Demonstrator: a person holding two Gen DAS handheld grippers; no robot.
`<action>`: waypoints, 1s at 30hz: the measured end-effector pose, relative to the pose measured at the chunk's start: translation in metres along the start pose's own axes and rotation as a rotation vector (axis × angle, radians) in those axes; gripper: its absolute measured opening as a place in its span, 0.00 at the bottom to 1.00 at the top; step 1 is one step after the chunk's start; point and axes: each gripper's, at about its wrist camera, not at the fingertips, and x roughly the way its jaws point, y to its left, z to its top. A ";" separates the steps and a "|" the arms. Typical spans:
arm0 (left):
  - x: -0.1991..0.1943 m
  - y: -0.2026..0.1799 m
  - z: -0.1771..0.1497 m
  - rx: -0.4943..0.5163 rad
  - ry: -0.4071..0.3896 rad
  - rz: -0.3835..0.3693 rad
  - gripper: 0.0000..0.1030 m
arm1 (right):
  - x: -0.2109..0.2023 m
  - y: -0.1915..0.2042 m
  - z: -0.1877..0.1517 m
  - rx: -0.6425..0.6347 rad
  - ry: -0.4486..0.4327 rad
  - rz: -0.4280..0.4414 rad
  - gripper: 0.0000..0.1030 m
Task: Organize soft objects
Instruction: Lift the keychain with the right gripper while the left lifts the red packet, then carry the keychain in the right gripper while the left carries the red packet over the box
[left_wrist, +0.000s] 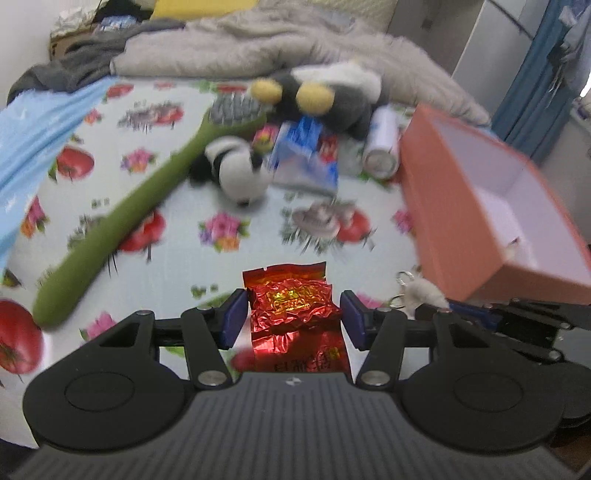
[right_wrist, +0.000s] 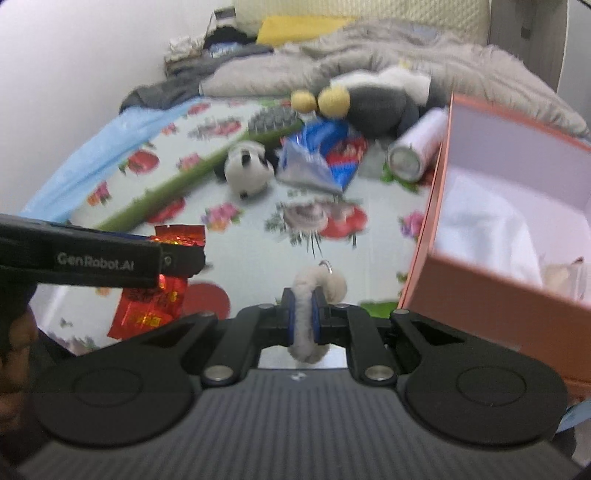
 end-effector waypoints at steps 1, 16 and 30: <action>-0.008 -0.002 0.005 0.005 -0.014 -0.008 0.59 | -0.007 0.002 0.005 -0.001 -0.018 0.003 0.12; -0.079 -0.022 0.061 0.017 -0.138 -0.108 0.59 | -0.086 -0.003 0.060 0.002 -0.250 0.006 0.12; -0.088 -0.081 0.099 0.096 -0.182 -0.222 0.59 | -0.137 -0.038 0.082 0.030 -0.374 -0.077 0.12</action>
